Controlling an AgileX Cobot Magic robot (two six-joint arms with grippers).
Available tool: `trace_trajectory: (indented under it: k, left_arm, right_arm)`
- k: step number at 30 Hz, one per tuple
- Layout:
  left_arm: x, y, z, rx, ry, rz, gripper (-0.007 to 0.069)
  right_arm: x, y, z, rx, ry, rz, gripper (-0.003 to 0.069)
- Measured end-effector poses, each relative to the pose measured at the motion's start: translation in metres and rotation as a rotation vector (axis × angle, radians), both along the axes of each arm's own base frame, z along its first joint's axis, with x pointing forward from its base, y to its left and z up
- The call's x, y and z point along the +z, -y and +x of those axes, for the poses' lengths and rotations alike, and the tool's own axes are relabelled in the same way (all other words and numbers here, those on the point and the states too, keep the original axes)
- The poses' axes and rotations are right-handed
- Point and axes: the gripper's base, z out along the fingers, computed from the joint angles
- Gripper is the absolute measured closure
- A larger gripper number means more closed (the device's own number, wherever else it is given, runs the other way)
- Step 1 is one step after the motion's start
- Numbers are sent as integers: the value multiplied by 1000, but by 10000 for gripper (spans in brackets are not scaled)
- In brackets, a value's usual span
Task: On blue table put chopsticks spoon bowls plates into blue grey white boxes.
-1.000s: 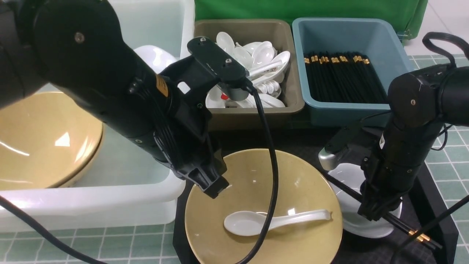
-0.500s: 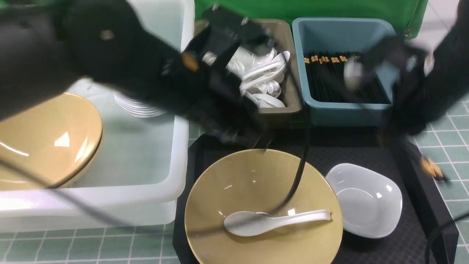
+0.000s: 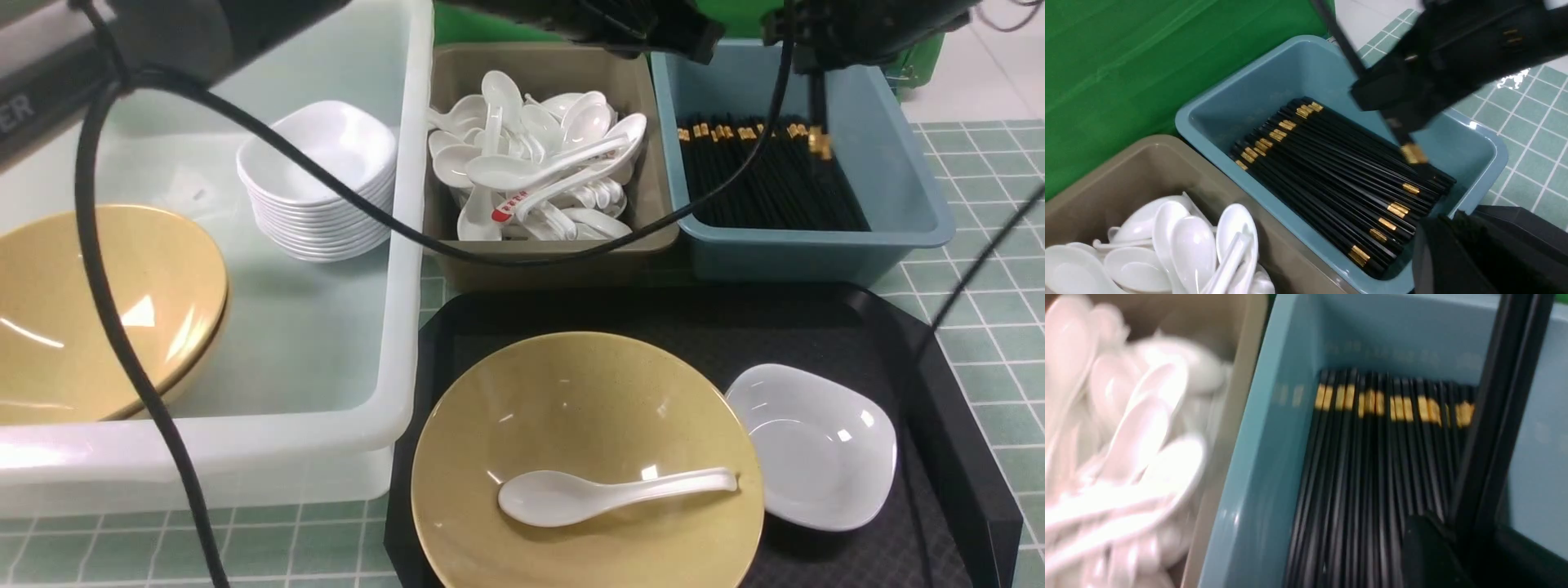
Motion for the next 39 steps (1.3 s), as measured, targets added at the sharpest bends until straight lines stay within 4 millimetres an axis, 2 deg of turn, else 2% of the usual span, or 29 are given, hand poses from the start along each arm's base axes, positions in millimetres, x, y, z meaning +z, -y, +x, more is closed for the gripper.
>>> trace_trajectory:
  k: [2, 5, 6, 8, 10, 11, 13, 14, 16, 18, 19, 20, 21, 22, 23, 24, 25, 26, 28, 31, 33, 34, 37, 39]
  left_arm:
    - [-2, -1, -1, -13, -13, 33, 638]
    - [-5, -2, -4, -29, -41, 70, 638]
    - [-7, -4, -7, -42, -68, 104, 638]
    - [-8, -9, -12, -51, -99, 138, 638]
    - [-8, -17, -21, -60, -132, 176, 638]
    - [-6, -23, -27, -61, -145, 187, 638]
    - [0, -37, -41, -59, -159, 196, 638]
    - [8, -49, -53, -52, -157, 193, 638]
    - [9, -58, -63, -44, -169, 196, 638]
    - [15, -83, -92, -23, -182, 190, 638]
    - [15, -85, -94, -21, -182, 189, 638]
    - [14, -103, -115, -5, -190, 190, 638]
    - [13, -111, -124, 4, -192, 190, 638]
    - [12, -112, -126, 4, -193, 191, 638]
    - [7, -127, -145, 19, -200, 192, 638]
    - [2, -133, -156, 24, -203, 193, 638]
    - [1, -135, -158, 25, -204, 194, 638]
    - [-8, -144, -175, 26, -210, 200, 638]
    - [-17, -151, -188, 26, -218, 205, 638]
    - [-31, -159, -205, 25, -235, 213, 638]
    - [-45, -166, -218, 24, -250, 221, 638]
    - [-49, -168, -221, 26, -252, 222, 638]
    - [-59, -171, -226, 32, -246, 220, 638]
    - [-63, -171, -226, 38, -241, 216, 638]
  right_arm:
    - [-29, 0, 25, -14, -35, 2, 495]
    - [-50, 1, 36, -21, -75, -3, 488]
    - [-65, 3, 42, -27, -121, -10, 466]
    - [-77, 5, 43, -29, -189, -23, 399]
    - [-80, 6, 41, -17, -241, -33, 337]
    - [-78, 7, 39, 16, -274, -64, 284]
    - [-69, 5, 32, 87, -325, -85, 221]
    - [-55, 1, 25, 161, -344, -94, 180]
    - [-45, -3, 19, 219, -348, -104, 155]
    - [-8, -21, 1, 332, -286, -105, 130]
    - [-6, -24, -1, 346, -281, -105, 129]
    - [14, -37, -16, 398, -242, -112, 125]
    - [23, -45, -25, 426, -228, -113, 125]
    - [25, -47, -27, 439, -223, -118, 125]
    - [37, -68, -52, 536, -210, -145, 124]
    - [43, -79, -68, 595, -204, -165, 124]
    - [46, -79, -69, 600, -195, -168, 124]
    - [47, -97, -93, 694, -204, -196, 124]
    - [49, -116, -124, 811, -211, -230, 123]
    - [33, -136, -161, 980, -258, -293, 123]
    - [12, -151, -185, 1127, -307, -364, 123]
    - [8, -154, -189, 1161, -312, -384, 123]
    - [-24, -163, -206, 1311, -381, -494, 123]
    - [-39, -166, -208, 1360, -406, -534, 123]
